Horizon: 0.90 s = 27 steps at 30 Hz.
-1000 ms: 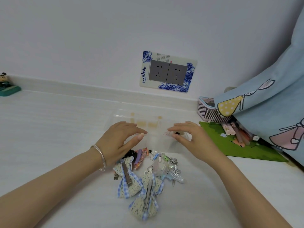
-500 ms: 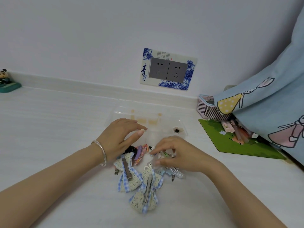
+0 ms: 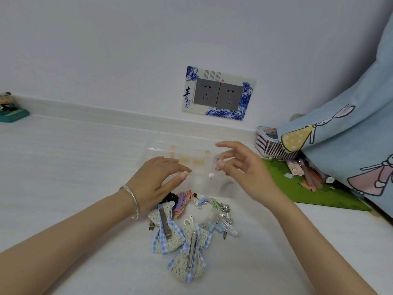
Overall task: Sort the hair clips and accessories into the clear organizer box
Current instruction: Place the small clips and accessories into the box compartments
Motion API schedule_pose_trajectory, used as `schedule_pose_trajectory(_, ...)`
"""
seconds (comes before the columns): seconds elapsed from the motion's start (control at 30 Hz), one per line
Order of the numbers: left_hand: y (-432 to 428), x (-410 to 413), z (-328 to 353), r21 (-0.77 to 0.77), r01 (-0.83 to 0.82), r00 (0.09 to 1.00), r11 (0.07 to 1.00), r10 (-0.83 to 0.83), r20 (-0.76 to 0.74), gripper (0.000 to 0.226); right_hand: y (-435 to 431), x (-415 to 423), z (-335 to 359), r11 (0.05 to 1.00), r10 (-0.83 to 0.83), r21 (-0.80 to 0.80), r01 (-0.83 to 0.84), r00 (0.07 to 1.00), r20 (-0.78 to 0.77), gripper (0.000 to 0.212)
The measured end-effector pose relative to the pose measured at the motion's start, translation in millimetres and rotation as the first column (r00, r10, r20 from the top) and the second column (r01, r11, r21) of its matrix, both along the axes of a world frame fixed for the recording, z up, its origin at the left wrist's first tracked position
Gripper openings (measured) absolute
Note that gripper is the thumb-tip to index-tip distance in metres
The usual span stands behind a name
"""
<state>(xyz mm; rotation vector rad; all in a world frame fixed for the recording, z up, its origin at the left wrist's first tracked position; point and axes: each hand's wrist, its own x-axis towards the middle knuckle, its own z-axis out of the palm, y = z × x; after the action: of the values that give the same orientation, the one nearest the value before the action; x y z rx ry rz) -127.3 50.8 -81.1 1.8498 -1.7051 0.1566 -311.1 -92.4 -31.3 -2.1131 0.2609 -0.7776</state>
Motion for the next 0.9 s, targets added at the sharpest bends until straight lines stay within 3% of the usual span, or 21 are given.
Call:
schedule_pose_trajectory(0.13, -0.2, 0.0, -0.5, 0.001, 0.001, 1.0, 1.0, -0.001, -0.008, 0.075, -21.7, 8.4, -11.6, 0.983, -0.171, -0.079, 0.168, 0.985, -0.031, 0.018)
schedule_pose_trajectory(0.3, -0.4, 0.1, -0.9, 0.002, -0.007, 1.0, 1.0, 0.007, -0.004, 0.077, -30.7, 13.2, -27.1, 0.981, -0.176, -0.112, 0.157, 0.967, -0.185, 0.011)
schedule_pose_trajectory(0.4, -0.6, -0.2, -0.9, -0.004, -0.006, 1.0, 1.0, 0.006, -0.003, 0.077, -33.5, 10.0, -27.8, 0.925, -0.27, -0.316, 0.212, 0.951, -0.15, 0.017)
schedule_pose_trajectory(0.47, -0.9, -0.5, -0.6, -0.008, -0.004, 1.0, 1.0, 0.004, 0.0, 0.077, -28.1, 2.5, -20.9, 0.924, -0.259, -0.313, 0.219, 0.962, -0.092, 0.018)
schedule_pose_trajectory(0.57, -0.8, -0.4, -0.4, -0.014, 0.0, 1.0, 1.0, 0.0, -0.003, 0.076, -14.3, -15.8, -7.6, 0.971, -0.127, -0.221, 0.096, 0.983, -0.133, 0.012)
schedule_pose_trajectory(0.67, -0.2, 0.0, -0.7, -0.029, 0.004, 1.0, 1.0, -0.004, 0.003, 0.074, 1.1, -30.5, -4.9, 0.982, 0.048, -0.144, -0.119, 0.907, -0.419, 0.012)
schedule_pose_trajectory(0.77, -0.3, -0.5, -1.1, -0.035, 0.007, 1.0, 0.999, -0.007, 0.011, 0.073, 5.3, -36.3, -16.6, 0.972, 0.064, -0.151, -0.18, 0.822, -0.566, 0.026)
schedule_pose_trajectory(0.9, -0.4, -1.9, -0.4, -0.044, 0.005, 1.0, 0.999, -0.005, 0.006, 0.074, 6.2, -34.8, -25.7, 0.967, 0.057, -0.17, -0.191, 0.809, -0.585, 0.037)
